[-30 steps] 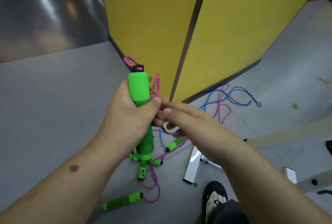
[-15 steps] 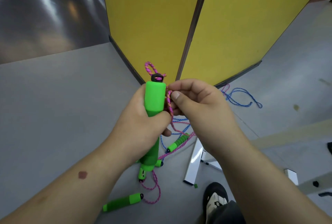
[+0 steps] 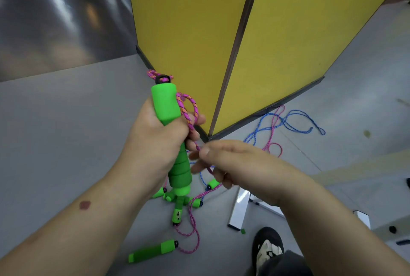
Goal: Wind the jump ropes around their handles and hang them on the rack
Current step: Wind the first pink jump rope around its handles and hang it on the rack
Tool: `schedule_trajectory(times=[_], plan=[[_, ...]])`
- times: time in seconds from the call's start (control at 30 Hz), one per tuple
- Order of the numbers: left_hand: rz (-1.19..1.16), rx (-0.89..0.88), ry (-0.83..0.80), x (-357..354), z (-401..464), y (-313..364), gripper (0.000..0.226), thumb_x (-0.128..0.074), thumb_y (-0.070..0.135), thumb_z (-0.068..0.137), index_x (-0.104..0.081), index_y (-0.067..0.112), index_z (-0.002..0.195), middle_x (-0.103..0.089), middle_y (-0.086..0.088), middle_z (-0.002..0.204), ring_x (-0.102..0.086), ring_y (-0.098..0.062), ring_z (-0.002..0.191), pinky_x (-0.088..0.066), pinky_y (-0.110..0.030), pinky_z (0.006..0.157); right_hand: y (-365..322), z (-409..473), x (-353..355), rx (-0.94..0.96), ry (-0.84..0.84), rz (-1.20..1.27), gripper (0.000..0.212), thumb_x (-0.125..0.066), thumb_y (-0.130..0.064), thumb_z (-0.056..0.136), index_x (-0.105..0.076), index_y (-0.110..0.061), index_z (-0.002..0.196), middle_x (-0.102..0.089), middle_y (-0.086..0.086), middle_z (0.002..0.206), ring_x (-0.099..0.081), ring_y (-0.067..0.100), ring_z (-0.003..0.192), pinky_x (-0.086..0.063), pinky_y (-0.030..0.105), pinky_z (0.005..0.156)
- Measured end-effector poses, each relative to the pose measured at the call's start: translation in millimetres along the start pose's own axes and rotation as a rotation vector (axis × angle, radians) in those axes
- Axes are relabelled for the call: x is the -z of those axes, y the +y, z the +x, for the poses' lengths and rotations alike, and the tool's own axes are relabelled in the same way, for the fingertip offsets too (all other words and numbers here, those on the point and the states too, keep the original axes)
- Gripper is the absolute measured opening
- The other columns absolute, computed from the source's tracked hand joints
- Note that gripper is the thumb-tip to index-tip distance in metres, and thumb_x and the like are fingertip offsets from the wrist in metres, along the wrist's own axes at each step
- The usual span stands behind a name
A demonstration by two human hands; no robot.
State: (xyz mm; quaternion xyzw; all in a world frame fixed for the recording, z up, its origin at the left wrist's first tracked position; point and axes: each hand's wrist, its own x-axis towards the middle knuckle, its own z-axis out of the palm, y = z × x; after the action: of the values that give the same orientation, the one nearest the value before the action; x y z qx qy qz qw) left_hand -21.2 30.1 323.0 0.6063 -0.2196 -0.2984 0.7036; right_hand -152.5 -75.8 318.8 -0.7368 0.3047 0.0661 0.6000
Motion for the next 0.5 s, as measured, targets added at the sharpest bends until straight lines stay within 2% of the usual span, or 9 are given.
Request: schedule_trajectory(times=[0.03, 0.1, 0.17, 0.23, 0.3, 0.4, 0.5], plan=[[0.02, -0.016, 0.028, 3, 2, 2, 0.025, -0.056, -0.005, 0.098, -0.057, 0.02, 0.102, -0.078, 0.0, 0.081, -0.061, -0.01, 0.056, -0.05, -0.024, 0.05, 1, -2, 1, -0.013, -0.025, -0.11, 0.022, -0.055, -0.042, 0.097, -0.073, -0.031, 0.105, -0.076, -0.011, 0.101, -0.054, 0.007, 0.073, -0.047, 0.032, 0.07], [0.144, -0.075, 0.104, 10, 6, 2, 0.026, -0.055, -0.002, 0.096, -0.056, 0.023, 0.101, -0.078, 0.002, 0.083, -0.063, -0.011, 0.057, -0.054, -0.029, 0.052, 2, -2, 2, -0.003, 0.075, -0.235, 0.021, -0.053, -0.036, 0.101, -0.073, -0.032, 0.1, -0.075, -0.017, 0.091, -0.056, 0.005, 0.07, -0.054, 0.043, 0.075], [0.338, -0.12, 0.146, 14, 7, 1, 0.025, -0.057, 0.006, 0.093, -0.057, 0.031, 0.097, -0.076, 0.003, 0.085, -0.067, -0.015, 0.06, -0.061, -0.043, 0.061, 0, 1, 3, 0.065, 0.278, -0.202, 0.023, -0.052, -0.034, 0.102, -0.073, -0.032, 0.095, -0.073, -0.017, 0.083, -0.056, 0.008, 0.068, -0.055, 0.043, 0.072], [0.478, -0.12, 0.089, 12, 1, 0, 0.024, -0.061, 0.014, 0.088, -0.057, 0.037, 0.095, -0.073, 0.007, 0.085, -0.071, -0.018, 0.068, -0.061, -0.049, 0.072, -3, 4, 4, 0.197, 0.417, -0.089, 0.02, -0.056, -0.033, 0.101, -0.074, -0.029, 0.092, -0.072, -0.012, 0.08, -0.052, 0.017, 0.066, -0.048, 0.041, 0.065], [0.538, -0.114, -0.034, 5, -7, 0, 0.029, -0.065, 0.019, 0.087, -0.055, 0.044, 0.096, -0.07, 0.012, 0.083, -0.07, -0.013, 0.073, -0.059, -0.039, 0.073, -10, 4, 0, 0.321, 0.467, 0.04, 0.017, -0.06, -0.027, 0.1, -0.074, -0.024, 0.091, -0.071, -0.007, 0.075, -0.048, 0.02, 0.064, -0.043, 0.038, 0.06], [0.526, -0.114, -0.159, -5, -15, 0, 0.027, -0.07, 0.022, 0.09, -0.057, 0.043, 0.1, -0.068, 0.018, 0.081, -0.064, 0.0, 0.068, -0.046, -0.012, 0.057, -19, 3, -6, 0.419, 0.478, 0.309, 0.01, -0.063, -0.009, 0.097, -0.072, -0.012, 0.094, -0.066, 0.002, 0.07, -0.048, 0.016, 0.061, -0.041, 0.028, 0.054], [0.488, -0.135, -0.122, -4, -11, -1, 0.02, -0.072, 0.026, 0.089, -0.057, 0.038, 0.097, -0.068, 0.011, 0.084, -0.06, 0.0, 0.063, -0.045, -0.014, 0.058, -19, 1, -2, 0.424, 0.427, 0.397, 0.007, -0.064, -0.006, 0.096, -0.065, -0.012, 0.1, -0.061, 0.009, 0.071, -0.045, 0.016, 0.059, -0.036, 0.027, 0.054]])
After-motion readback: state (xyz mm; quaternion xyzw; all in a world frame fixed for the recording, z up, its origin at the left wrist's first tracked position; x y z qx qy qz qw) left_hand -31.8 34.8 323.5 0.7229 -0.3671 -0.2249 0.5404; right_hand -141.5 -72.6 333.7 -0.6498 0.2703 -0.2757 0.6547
